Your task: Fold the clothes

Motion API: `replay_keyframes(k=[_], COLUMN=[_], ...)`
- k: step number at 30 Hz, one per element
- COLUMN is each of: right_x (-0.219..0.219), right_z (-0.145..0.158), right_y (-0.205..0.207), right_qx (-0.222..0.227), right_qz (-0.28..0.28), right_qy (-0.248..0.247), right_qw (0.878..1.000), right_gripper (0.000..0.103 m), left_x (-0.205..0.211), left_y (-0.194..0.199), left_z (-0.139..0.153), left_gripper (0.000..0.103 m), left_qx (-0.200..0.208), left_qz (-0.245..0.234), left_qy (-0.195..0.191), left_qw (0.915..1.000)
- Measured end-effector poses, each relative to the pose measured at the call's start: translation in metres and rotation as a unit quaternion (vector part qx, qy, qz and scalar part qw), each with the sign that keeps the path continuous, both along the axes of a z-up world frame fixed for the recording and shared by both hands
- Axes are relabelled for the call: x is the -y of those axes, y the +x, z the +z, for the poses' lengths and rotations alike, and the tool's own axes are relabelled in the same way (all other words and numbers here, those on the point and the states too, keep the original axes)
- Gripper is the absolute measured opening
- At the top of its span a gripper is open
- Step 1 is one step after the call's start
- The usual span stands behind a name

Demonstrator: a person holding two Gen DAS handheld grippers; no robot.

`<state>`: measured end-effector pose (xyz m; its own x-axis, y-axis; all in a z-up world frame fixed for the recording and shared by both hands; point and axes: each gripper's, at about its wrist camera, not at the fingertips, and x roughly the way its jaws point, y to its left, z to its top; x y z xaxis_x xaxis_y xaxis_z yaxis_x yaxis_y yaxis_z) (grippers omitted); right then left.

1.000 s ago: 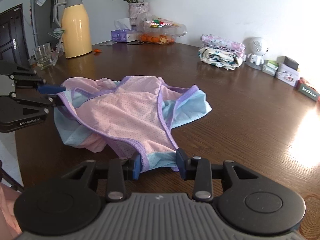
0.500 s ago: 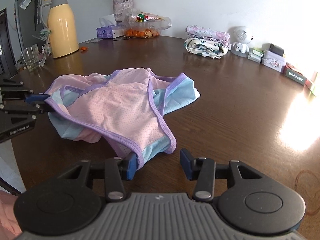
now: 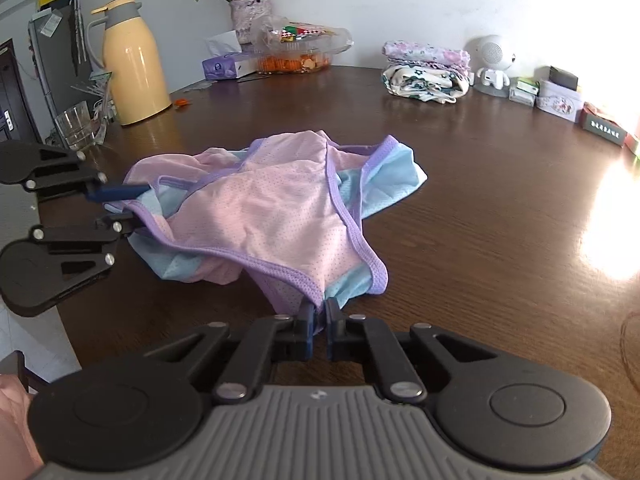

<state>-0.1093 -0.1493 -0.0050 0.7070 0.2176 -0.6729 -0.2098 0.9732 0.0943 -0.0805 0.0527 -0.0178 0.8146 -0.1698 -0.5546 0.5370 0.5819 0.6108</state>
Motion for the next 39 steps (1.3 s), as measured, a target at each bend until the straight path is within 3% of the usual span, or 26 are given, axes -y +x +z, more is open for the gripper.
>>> replay_keyframes(k=[3,5,10,15,19,22,26,32,37,39], right_x=[0.01,0.016,0.009,0.002,0.001,-0.001,-0.003,-0.005,-0.007,-0.006], right_z=[0.008,0.019,0.046,0.025,0.013,0.009,0.007,0.003,0.0,0.002], right_y=[0.014,0.031,0.076,0.082,0.058,0.043,0.035,0.046,0.049,0.048], right_qx=[0.018,0.039,0.097,0.047,0.026,0.019,0.014,0.01,-0.003,-0.003], right_qz=[-0.015,-0.026,-0.017,0.004,-0.006,-0.013,-0.027,-0.048,-0.045,-0.043], right_qy=[-0.01,-0.016,-0.022,-0.002,0.002,-0.002,-0.003,-0.016,-0.019,-0.018], right_qw=[1.0,0.999,0.995,0.999,1.0,1.0,1.0,0.999,0.999,0.999], right_gripper=[0.004,0.004,0.004,0.005,0.018,0.022,0.022,0.022,0.004,0.002], left_x=[0.0,0.002,0.0,-0.018,-0.032,-0.04,-0.044,-0.047,-0.048,-0.046], left_y=[0.006,0.013,0.033,0.046,0.046,0.045,0.043,0.039,0.04,0.04], left_z=[0.001,0.007,0.026,0.029,0.027,0.027,0.026,0.027,0.025,0.024], left_gripper=[0.002,0.002,0.003,0.003,0.003,0.003,0.003,0.003,0.003,0.005], left_qx=[-0.006,-0.02,-0.072,-0.098,-0.109,-0.117,-0.125,-0.123,-0.123,-0.123], left_qz=[0.026,0.054,0.108,0.166,0.192,0.196,0.194,0.185,0.183,0.182], left_qy=[-0.023,-0.068,-0.203,-0.267,-0.293,-0.31,-0.324,-0.324,-0.318,-0.31], left_qw=[0.9994,0.996,0.9704,0.9442,0.9303,0.9227,0.9173,0.9195,0.9222,0.9251])
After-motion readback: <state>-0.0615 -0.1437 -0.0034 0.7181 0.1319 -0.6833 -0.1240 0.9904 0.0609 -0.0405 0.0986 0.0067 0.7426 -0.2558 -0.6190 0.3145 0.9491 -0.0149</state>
